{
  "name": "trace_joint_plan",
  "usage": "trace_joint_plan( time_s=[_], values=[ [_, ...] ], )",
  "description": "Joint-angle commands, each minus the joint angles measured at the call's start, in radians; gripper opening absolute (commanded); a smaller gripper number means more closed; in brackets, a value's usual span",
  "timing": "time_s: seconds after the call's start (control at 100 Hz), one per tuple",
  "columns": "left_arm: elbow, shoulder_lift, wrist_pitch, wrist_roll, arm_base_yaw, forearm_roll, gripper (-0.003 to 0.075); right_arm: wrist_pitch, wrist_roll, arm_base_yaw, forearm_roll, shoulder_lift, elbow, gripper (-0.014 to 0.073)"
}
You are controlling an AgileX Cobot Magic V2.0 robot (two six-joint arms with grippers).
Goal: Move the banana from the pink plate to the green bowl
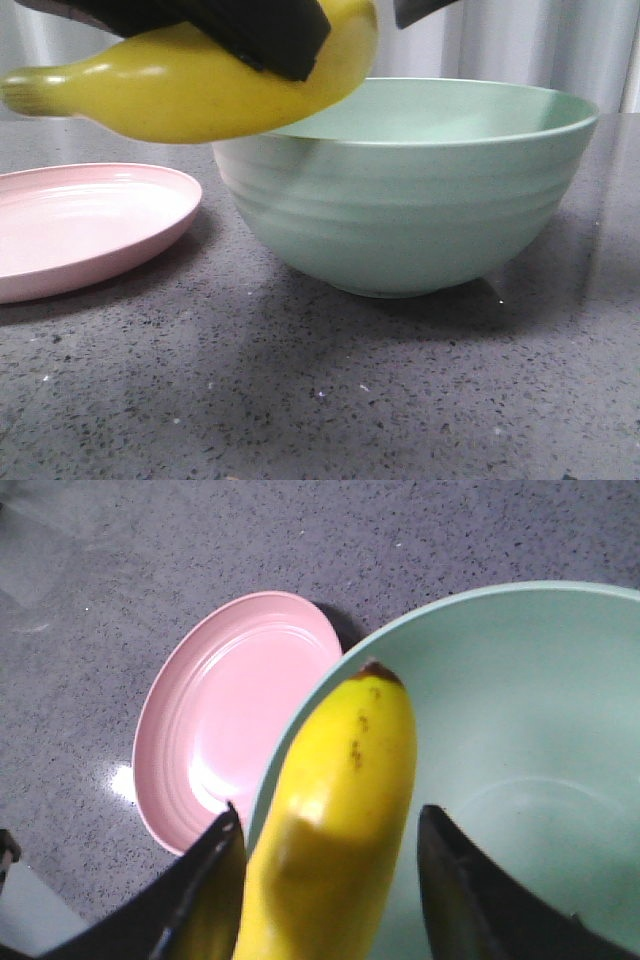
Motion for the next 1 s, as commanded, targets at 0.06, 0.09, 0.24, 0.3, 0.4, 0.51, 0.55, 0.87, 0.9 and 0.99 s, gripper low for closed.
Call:
trace_joint_plan(
  time_s=[0.06,0.09,0.24,0.3,0.4,0.51,0.55,0.87,0.9,0.99],
  values=[
    [-0.035,-0.017,-0.077,0.003,-0.010,-0.021,0.0131,-0.070,-0.013,0.000,0.045,0.020,-0.034,0.0324],
    [-0.035,-0.017,-0.077,0.003,-0.010,-0.026,0.0131,-0.070,-0.013,0.001,0.052,0.027,-0.034,0.0324],
    [-0.035,-0.017,-0.078,0.003,-0.010,-0.035,0.0131,-0.071,-0.013,0.002,0.061,0.061,-0.040,0.0324],
    [-0.035,-0.017,-0.079,0.003,-0.010,-0.037,0.0131,-0.071,-0.013,0.005,0.063,0.073,-0.048,0.0324],
    [-0.035,-0.017,-0.079,0.003,-0.010,-0.037,0.0131,-0.074,-0.013,0.005,0.074,0.079,-0.054,0.0324],
    [-0.035,-0.017,-0.079,0.003,-0.010,-0.037,0.0131,-0.075,-0.013,0.005,0.074,0.081,-0.056,0.0322],
    [-0.035,-0.017,-0.079,0.003,-0.010,-0.037,0.0132,-0.075,-0.013,0.005,0.074,0.081,-0.056,0.0314],
    [-0.035,-0.017,-0.088,0.051,-0.010,-0.037,0.0283,-0.076,-0.013,0.005,0.074,0.081,-0.056,0.0071],
    [-0.035,-0.017,-0.088,0.051,-0.010,-0.037,0.0291,-0.076,-0.013,0.005,0.074,0.081,-0.056,0.0052],
    [-0.035,-0.019,-0.104,0.051,-0.010,-0.035,0.0291,-0.076,-0.013,0.005,0.074,0.081,-0.056,0.0013]
  ],
)
